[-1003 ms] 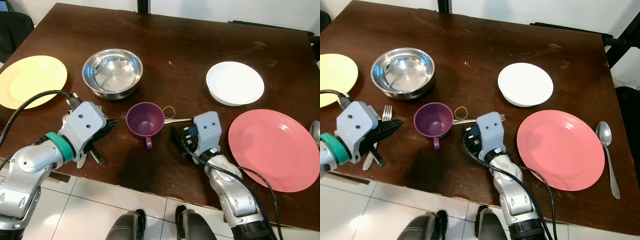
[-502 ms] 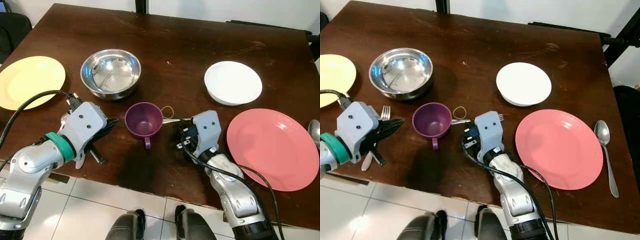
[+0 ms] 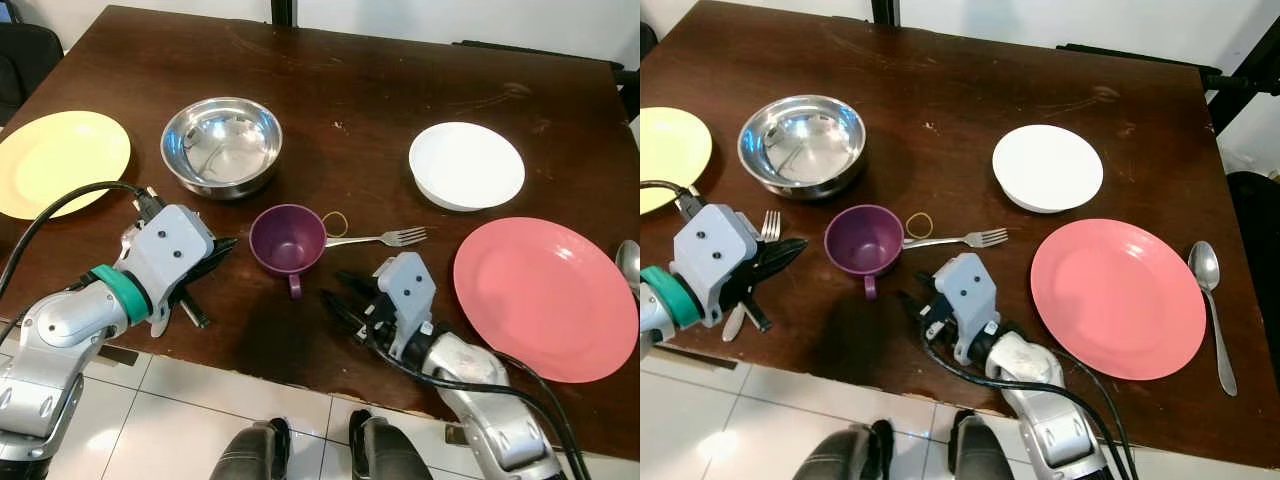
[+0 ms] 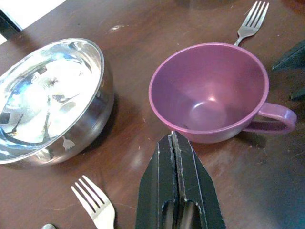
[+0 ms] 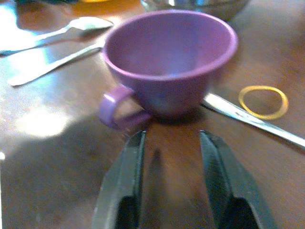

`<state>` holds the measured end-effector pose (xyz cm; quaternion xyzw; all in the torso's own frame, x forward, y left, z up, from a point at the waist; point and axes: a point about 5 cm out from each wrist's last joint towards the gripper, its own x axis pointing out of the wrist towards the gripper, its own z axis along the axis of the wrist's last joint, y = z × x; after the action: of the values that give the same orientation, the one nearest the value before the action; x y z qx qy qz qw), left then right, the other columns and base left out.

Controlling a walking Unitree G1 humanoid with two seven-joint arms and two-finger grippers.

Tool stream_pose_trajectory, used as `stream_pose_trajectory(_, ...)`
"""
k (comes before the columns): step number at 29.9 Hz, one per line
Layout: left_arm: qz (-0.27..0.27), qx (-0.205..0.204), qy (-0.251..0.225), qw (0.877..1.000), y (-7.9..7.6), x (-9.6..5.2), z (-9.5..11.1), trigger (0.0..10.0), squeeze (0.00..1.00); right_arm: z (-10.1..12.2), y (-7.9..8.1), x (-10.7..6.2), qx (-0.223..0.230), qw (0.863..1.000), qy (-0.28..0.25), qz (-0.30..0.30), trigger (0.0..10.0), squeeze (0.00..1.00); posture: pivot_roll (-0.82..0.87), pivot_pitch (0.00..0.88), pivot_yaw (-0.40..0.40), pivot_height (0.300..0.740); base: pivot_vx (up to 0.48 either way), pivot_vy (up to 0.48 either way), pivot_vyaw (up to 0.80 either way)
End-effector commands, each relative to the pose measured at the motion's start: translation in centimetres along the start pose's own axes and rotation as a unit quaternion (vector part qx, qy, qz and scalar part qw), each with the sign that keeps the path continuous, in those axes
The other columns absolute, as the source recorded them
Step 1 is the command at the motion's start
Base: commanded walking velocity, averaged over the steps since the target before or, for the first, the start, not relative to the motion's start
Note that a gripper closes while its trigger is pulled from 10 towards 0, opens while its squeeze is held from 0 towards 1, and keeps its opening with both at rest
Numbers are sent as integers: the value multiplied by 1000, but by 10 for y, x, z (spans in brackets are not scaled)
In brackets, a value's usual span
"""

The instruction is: Setting the table

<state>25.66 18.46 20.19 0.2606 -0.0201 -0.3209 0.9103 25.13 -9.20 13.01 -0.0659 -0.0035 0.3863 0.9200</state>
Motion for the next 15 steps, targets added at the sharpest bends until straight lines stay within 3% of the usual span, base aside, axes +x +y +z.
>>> stream_pose_trajectory(1,-6,-6,7,1000,-3,0,-5,10000,0,-4,10,3,15,1000,8,22,10000,1000,14,170,81,740,0,0,0)
stream_pose_trajectory(9,-3,-4,7,1000,-2,0,-4,10000,0,-10,15,14,11,1000,20,-10,10000,1000,19,173,82,740,0,0,0)
stream_pose_trajectory(10,-3,-4,7,1000,-2,0,-4,10000,0,-11,12,17,11,999,22,-24,10000,0,22,174,80,740,0,0,0)
stream_pose_trajectory(13,-2,-6,6,1000,-3,0,-3,10000,0,-11,4,24,10,997,17,-68,10000,0,28,177,81,740,0,0,0)
stream_pose_trajectory(15,-1,-6,6,1000,-3,0,-3,10000,0,-10,4,25,5,998,14,-67,10000,0,28,177,81,740,0,0,0)
